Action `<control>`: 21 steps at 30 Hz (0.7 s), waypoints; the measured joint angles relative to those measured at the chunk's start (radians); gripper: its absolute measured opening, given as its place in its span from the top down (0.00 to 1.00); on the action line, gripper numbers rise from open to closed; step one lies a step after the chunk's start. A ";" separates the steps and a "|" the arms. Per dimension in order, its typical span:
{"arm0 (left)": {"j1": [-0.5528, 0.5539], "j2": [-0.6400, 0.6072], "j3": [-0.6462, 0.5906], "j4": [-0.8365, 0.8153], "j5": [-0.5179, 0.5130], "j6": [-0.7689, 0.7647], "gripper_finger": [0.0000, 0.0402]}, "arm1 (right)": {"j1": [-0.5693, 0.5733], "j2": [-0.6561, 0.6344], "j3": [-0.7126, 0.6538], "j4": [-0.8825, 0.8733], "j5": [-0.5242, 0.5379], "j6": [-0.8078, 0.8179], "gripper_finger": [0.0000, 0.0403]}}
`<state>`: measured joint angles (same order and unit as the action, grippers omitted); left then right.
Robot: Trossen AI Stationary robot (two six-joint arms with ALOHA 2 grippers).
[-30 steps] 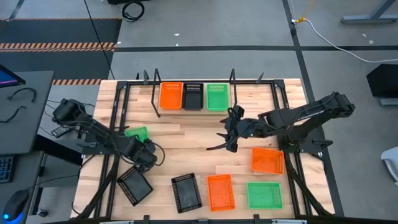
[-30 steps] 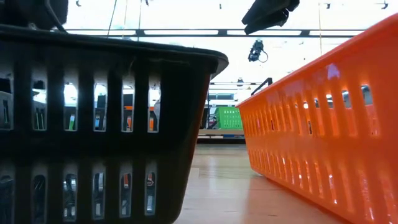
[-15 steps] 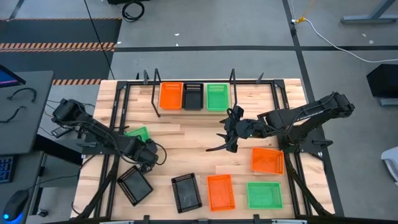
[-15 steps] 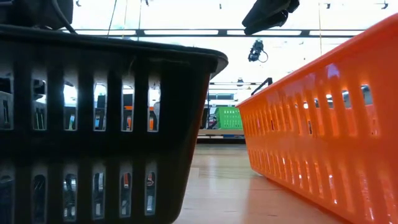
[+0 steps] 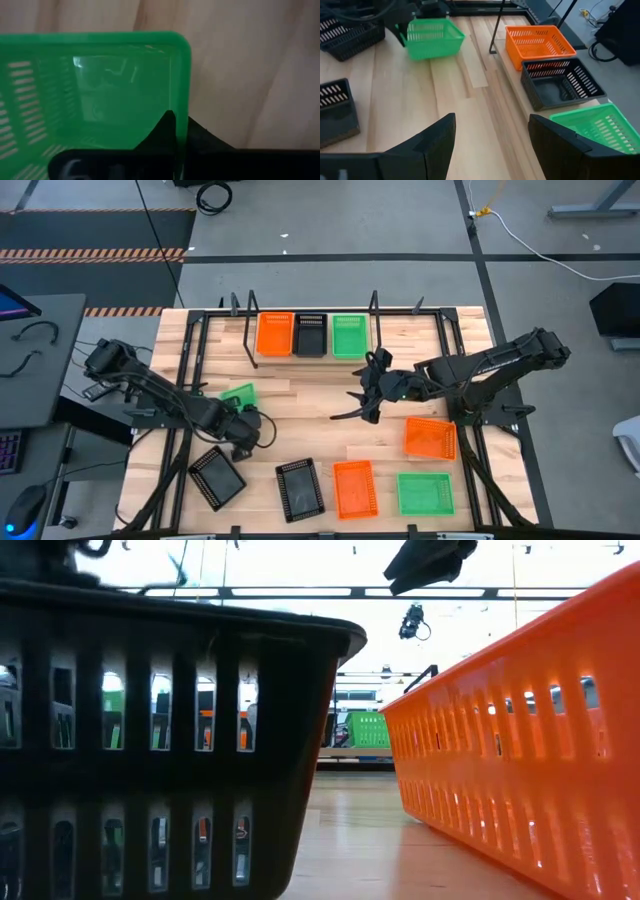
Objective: Stack baskets on shelf by color
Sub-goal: Stack the top green bin on top of the green bin on the shelf
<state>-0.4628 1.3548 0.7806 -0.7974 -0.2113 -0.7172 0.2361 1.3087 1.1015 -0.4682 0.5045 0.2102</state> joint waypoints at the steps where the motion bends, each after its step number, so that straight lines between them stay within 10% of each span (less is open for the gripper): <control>1: 0.008 0.000 0.018 -0.002 -0.009 0.018 1.00 | -0.001 0.000 0.000 0.008 0.000 0.000 0.37; 21: 0.458 0.120 0.446 0.257 -0.071 0.793 1.00 | -0.001 0.000 0.000 -0.014 0.000 0.000 0.37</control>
<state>-0.0047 1.4748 1.2265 -0.5408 -0.2824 0.0758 0.2356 1.3083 1.1015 -0.4821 0.5045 0.2105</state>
